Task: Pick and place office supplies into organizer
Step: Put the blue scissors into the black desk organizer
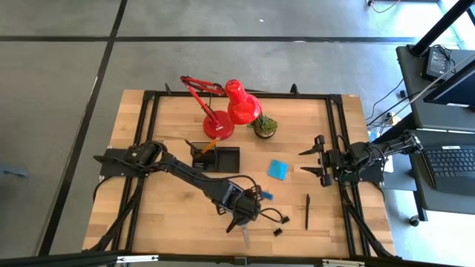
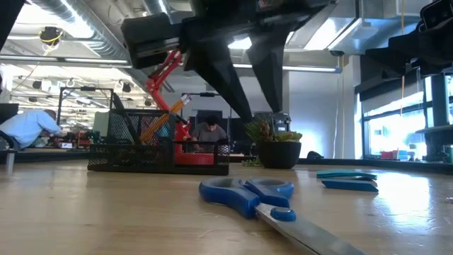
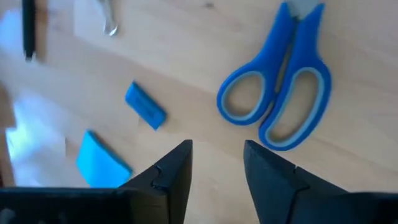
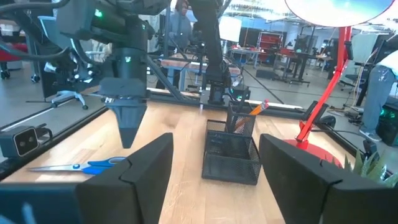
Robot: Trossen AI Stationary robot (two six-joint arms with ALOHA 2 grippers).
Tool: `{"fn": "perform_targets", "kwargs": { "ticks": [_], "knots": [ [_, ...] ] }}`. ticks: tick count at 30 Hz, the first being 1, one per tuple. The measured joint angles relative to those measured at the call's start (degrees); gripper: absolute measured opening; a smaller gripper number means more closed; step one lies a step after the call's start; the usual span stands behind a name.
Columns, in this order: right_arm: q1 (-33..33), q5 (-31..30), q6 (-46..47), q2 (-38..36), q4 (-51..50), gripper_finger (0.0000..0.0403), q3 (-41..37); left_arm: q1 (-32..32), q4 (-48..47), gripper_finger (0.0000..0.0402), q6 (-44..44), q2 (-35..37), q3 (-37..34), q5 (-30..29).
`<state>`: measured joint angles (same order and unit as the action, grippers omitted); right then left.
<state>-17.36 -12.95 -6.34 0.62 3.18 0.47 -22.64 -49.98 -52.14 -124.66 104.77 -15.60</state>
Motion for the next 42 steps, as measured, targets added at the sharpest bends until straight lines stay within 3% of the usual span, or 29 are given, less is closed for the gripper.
{"fn": "perform_targets", "kwargs": {
  "ticks": [7, 26, 36, 42],
  "knots": [
    [0.0, 0.0, 3.7, 0.0, 0.0, 0.0242, 0.0, -0.3, 0.1, 0.0140, -3.1, 0.0, -1.0, 5.2],
    [0.0, 0.0, 4.6, 0.0, 0.0, 0.0242, 0.0, 0.3, 1.4, 0.0134, -8.9, -5.3, -1.2, 6.4],
    [0.0, 0.0, 4.6, 0.0, 0.0, 0.0242, 0.0, 1.5, 0.0, 0.0132, -8.2, -7.0, -1.0, 8.8],
    [0.0, 0.0, 4.5, 0.0, 0.0, 0.0242, 0.0, 2.0, -0.4, 0.0132, -1.7, -7.1, -1.0, 12.0]
  ]
}}
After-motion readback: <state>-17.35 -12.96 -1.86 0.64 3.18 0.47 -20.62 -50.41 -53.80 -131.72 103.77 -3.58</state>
